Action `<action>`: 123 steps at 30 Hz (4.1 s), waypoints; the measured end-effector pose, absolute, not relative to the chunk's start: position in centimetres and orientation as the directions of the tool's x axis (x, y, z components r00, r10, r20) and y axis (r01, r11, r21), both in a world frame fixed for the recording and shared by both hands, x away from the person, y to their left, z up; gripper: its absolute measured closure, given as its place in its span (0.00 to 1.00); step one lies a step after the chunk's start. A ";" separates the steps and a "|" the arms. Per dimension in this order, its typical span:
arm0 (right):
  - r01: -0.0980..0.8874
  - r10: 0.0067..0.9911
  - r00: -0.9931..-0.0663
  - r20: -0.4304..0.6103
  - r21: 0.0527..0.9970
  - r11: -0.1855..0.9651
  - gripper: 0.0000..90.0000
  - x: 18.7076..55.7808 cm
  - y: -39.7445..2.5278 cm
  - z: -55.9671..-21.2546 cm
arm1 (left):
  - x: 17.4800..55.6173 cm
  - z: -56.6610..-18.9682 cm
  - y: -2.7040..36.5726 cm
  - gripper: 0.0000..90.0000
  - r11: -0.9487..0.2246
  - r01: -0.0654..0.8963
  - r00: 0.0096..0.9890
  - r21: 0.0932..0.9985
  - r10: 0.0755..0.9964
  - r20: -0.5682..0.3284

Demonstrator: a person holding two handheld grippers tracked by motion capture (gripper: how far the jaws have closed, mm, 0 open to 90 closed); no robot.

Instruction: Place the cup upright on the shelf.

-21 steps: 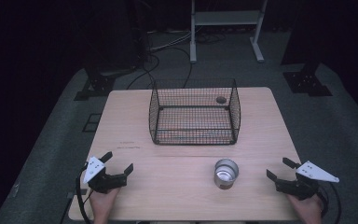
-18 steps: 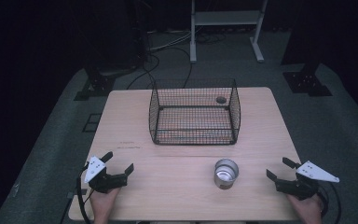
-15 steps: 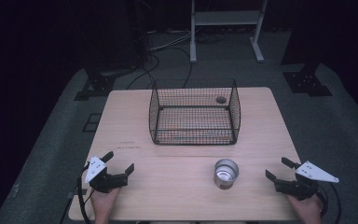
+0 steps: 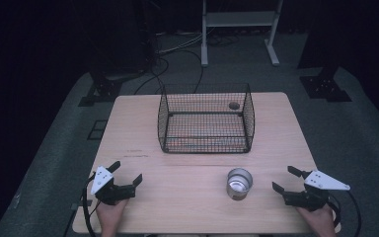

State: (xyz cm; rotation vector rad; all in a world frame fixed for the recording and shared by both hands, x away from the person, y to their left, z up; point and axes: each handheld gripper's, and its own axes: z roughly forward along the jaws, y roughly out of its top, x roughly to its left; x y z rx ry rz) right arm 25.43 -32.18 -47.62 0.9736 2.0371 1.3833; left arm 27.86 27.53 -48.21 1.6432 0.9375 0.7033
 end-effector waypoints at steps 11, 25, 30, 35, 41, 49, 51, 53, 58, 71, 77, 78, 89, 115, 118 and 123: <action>0.266 0.644 -0.764 0.022 0.921 0.284 0.16 25.0 -28.4 -46.0 | 27.7 -48.1 27.5 0.00 -0.123 0.217 0.514 0.968 0.858 -0.006; 0.291 0.576 -0.817 0.028 0.882 0.370 0.15 26.1 -24.4 -46.7 | 27.6 -48.1 27.5 0.00 -0.120 0.215 0.520 0.969 0.854 -0.010; 0.306 0.581 -0.814 0.027 0.869 0.388 0.15 26.9 -23.4 -47.3 | 27.6 -48.1 27.5 0.00 -0.118 0.214 0.523 0.970 0.852 -0.011; 0.282 0.566 -0.824 0.018 0.880 0.382 0.15 27.3 -22.1 -47.3 | 27.7 -48.1 27.5 0.00 -0.118 0.215 0.523 0.969 0.852 -0.013; 0.280 0.564 -0.826 0.011 0.877 0.391 0.19 27.5 -21.8 -47.3 | 27.7 -48.1 27.5 0.00 -0.118 0.214 0.525 0.970 0.851 -0.012; 0.294 0.574 -0.819 0.021 0.874 0.387 0.20 27.4 -21.8 -47.1 | 27.6 -48.1 27.5 0.00 -0.117 0.212 0.523 0.970 0.852 -0.012; 0.300 0.575 -0.817 0.034 0.878 0.374 0.20 27.4 -22.0 -46.9 | 27.6 -48.1 27.5 0.00 -0.116 0.212 0.523 0.970 0.852 -0.012; 0.301 0.575 -0.817 0.040 0.880 0.367 0.20 27.4 -22.2 -46.6 | 27.6 -48.1 27.5 0.00 -0.115 0.212 0.521 0.971 0.853 -0.013; 0.298 0.576 -0.815 0.065 0.899 0.321 0.20 27.7 -22.7 -44.1 | 27.6 -48.1 27.5 0.00 -0.115 0.209 0.521 0.971 0.854 -0.011; 0.284 0.555 -0.830 0.063 0.903 0.322 0.20 31.5 -22.0 -37.4 | 27.6 -48.1 27.5 0.00 -0.107 0.206 0.518 0.973 0.855 -0.016; 0.270 0.548 -0.835 0.056 0.909 0.318 0.20 33.1 -21.6 -35.3 | 27.6 -48.1 27.6 0.00 -0.098 0.206 0.514 0.974 0.857 -0.022; 0.270 0.548 -0.835 0.056 0.909 0.318 0.20 33.1 -21.6 -35.3 | 27.5 -48.1 27.6 0.00 -0.094 0.201 0.512 0.975 0.858 -0.023; 0.274 0.561 -0.826 0.051 0.906 0.322 0.20 37.1 -20.9 -31.8 | 27.4 -48.2 28.2 0.00 -0.060 0.189 0.501 0.980 0.865 -0.043; 0.310 0.578 -0.815 0.049 0.879 0.363 0.20 45.3 -15.6 -29.3 | 27.4 -48.1 27.6 0.00 -0.091 0.182 0.520 0.979 0.854 -0.018; 0.316 0.585 -0.810 0.048 0.875 0.366 0.20 45.9 -15.3 -29.4 | 27.4 -48.1 27.6 0.00 -0.091 0.181 0.520 0.979 0.854 -0.017; 0.345 0.586 -0.805 0.088 0.874 0.342 0.20 47.1 -14.5 -30.4 | 27.4 -48.1 27.6 0.00 -0.090 0.179 0.519 0.980 0.855 -0.016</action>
